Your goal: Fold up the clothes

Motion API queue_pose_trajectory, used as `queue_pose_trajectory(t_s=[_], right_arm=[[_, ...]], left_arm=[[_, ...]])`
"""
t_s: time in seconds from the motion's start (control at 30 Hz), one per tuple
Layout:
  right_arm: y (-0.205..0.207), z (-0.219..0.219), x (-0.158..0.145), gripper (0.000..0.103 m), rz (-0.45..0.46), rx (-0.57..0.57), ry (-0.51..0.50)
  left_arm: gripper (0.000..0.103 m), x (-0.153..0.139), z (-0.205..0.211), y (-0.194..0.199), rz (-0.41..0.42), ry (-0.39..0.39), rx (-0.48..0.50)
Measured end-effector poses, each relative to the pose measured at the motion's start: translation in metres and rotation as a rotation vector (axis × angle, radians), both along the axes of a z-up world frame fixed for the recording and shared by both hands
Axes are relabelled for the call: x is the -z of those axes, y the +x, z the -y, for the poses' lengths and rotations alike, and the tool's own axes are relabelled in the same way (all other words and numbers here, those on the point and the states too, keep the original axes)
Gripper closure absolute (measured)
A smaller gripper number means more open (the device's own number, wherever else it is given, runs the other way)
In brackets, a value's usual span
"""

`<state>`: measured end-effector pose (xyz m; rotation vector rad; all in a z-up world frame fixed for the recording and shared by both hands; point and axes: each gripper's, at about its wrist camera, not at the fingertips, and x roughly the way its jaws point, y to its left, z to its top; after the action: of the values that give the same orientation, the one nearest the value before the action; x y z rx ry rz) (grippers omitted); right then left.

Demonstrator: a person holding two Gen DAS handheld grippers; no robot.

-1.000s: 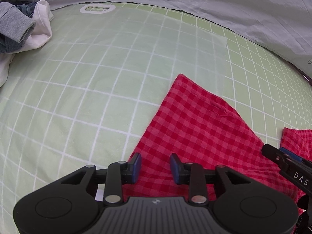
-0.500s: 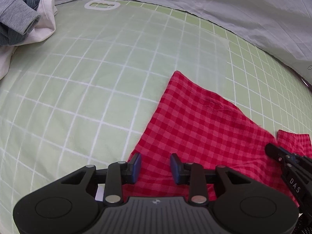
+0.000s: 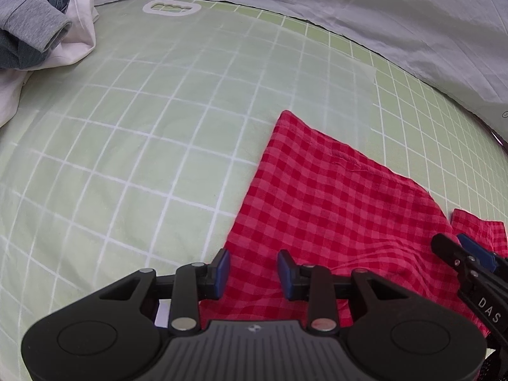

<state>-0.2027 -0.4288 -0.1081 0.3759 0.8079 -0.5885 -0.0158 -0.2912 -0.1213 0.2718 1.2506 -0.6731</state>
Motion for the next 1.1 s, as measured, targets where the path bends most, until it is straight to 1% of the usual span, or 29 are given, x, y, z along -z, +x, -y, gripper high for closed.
queue_pose_trajectory(t_s=[0.07,0.17,0.23,0.3,0.37,0.47,0.6,0.7,0.73,0.8,0.83,0.93,0.97,1.07,1.1], right_arm=[[-0.005,0.011,-0.004,0.061,0.043,0.063,0.030],[-0.014,0.023,-0.011,0.061,0.097,0.155,0.043],[-0.018,0.032,-0.012,0.061,0.108,0.198,0.050],[-0.017,0.039,-0.005,0.061,0.062,0.218,0.065],[-0.016,0.040,0.005,0.062,0.015,0.201,0.089],[-0.018,0.034,0.015,0.063,-0.015,0.170,0.140],[-0.014,0.028,0.021,0.065,-0.059,0.130,0.139],[-0.005,0.026,0.023,0.078,-0.092,0.081,0.141],[-0.002,0.025,0.024,0.087,-0.100,0.064,0.141],[0.002,0.023,0.023,0.094,-0.105,0.032,0.130],[0.005,0.023,0.023,0.096,-0.103,0.019,0.123],[0.013,0.027,0.017,0.097,-0.087,0.013,0.085],[0.015,0.030,0.010,0.098,-0.064,0.023,0.059],[0.013,0.039,-0.018,0.097,0.060,0.056,-0.022],[0.012,0.041,-0.026,0.094,0.100,0.059,-0.046]], left_arm=[[0.066,0.000,0.001,0.000,0.003,0.002,0.004],[0.065,0.000,0.001,0.000,0.005,0.003,0.011],[0.065,0.000,0.001,0.000,0.002,0.001,0.008],[0.064,0.000,0.001,0.000,0.004,0.000,0.008],[0.062,0.000,0.003,-0.001,0.006,0.001,0.013],[0.061,0.000,0.004,-0.002,0.009,0.004,0.020],[0.061,0.000,0.004,-0.002,0.013,0.005,0.025],[0.061,0.000,0.005,-0.003,0.019,0.008,0.029],[0.061,-0.001,0.005,-0.003,0.020,0.009,0.029],[0.061,-0.001,0.006,-0.003,0.023,0.009,0.026],[0.061,-0.001,0.006,-0.003,0.023,0.007,0.023],[0.061,-0.001,0.005,-0.002,0.028,0.010,0.011],[0.061,-0.001,0.005,-0.001,0.035,0.014,0.007],[0.061,-0.001,0.004,0.004,0.032,0.010,-0.013],[0.061,-0.001,0.004,0.006,0.031,0.008,-0.018]])
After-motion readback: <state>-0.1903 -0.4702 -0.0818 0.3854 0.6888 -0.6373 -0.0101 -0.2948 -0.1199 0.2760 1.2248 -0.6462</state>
